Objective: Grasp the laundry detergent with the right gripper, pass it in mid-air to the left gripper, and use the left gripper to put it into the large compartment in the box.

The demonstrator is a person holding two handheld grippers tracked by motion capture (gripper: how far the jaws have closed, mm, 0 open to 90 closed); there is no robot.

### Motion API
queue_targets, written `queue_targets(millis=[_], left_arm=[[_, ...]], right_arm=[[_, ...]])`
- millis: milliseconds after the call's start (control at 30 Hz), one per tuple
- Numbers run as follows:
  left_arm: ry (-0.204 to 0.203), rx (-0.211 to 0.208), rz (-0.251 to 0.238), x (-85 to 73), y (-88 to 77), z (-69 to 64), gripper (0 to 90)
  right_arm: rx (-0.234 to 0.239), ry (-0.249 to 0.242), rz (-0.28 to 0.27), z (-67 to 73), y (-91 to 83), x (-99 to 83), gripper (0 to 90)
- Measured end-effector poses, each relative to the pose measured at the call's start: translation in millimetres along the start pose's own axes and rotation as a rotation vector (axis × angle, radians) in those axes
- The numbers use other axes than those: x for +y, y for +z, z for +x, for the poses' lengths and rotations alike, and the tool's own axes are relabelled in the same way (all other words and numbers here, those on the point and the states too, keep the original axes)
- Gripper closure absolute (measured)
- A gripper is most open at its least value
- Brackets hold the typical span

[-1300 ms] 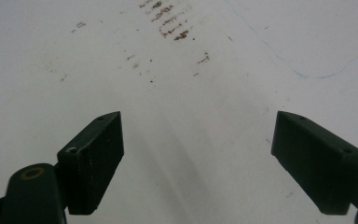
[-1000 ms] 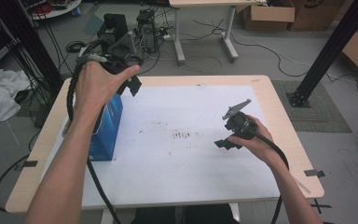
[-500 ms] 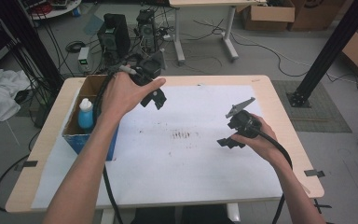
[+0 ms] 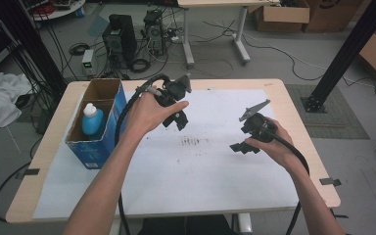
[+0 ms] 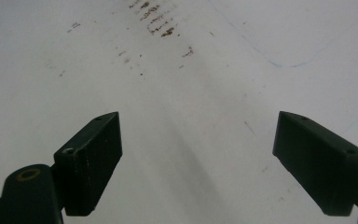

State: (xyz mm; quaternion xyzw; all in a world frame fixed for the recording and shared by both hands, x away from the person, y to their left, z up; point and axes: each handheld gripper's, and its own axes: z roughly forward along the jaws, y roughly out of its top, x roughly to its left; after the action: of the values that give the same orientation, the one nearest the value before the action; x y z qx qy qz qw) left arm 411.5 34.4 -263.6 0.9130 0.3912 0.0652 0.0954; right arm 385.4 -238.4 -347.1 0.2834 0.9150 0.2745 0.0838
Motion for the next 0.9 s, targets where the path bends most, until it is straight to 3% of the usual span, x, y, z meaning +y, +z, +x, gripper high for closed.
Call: queue_targets(millis=[267,900], left_arm=[[0.026,-0.019,0.030,0.7,18.7,-7.7,17.5],[0.024,-0.041,0.036,-3.1,22.1,-8.3,17.3]], right_arm=[[-0.011,0.004,0.006,-4.5,-6.6,-0.5,15.5],[-0.012,-0.004,0.007,-2.6,-6.3,1.9,15.6]])
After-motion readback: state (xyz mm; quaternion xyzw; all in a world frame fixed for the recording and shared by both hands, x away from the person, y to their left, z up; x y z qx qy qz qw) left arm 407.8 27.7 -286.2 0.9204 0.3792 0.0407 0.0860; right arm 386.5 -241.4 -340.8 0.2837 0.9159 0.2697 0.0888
